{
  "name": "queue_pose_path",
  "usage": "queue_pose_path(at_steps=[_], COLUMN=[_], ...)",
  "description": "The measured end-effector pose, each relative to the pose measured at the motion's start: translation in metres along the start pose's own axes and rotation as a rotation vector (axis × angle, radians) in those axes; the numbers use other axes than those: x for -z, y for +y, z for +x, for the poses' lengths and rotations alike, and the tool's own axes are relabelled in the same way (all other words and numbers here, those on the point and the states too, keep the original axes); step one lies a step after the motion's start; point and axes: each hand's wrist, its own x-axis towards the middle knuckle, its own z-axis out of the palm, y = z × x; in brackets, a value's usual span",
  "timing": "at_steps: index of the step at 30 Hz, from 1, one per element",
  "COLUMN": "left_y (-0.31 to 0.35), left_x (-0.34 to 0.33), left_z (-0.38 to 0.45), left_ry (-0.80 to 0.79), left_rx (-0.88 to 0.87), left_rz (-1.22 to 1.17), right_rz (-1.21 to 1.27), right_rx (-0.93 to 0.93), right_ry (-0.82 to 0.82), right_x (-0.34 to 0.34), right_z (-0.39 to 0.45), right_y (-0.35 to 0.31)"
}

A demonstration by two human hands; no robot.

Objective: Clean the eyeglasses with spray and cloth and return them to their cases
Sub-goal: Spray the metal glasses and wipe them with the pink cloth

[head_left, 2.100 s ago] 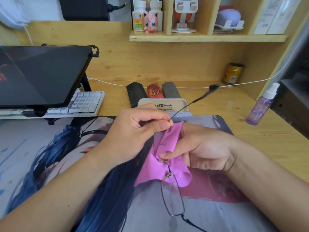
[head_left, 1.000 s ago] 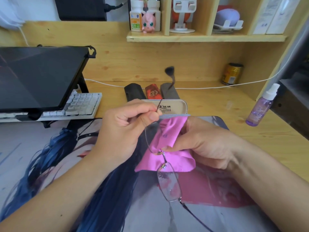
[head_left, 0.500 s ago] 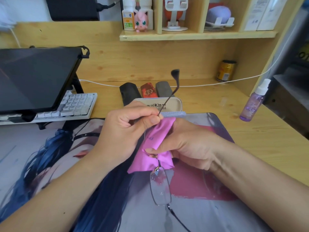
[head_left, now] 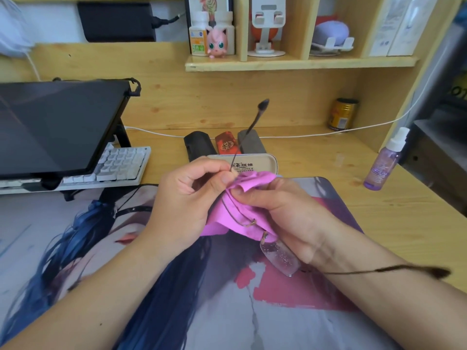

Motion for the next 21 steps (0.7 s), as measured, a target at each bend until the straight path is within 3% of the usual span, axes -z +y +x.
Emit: queue_pose_path(at_steps=[8,21], left_y=[0.002,0.002], left_x=[0.006,0.002], left_z=[0.002,-0.001], left_ry=[-0.031,-0.143], left_rx=[-0.118,-0.128], left_rz=[0.065,0.08], right_rz=[-0.229,-0.165], right_rx=[-0.164,-0.305], right_ry=[-0.349,-0.394], right_x=[0.016,0.009], right_z=[-0.003,-0.006], right_y=[-0.012,-0.011])
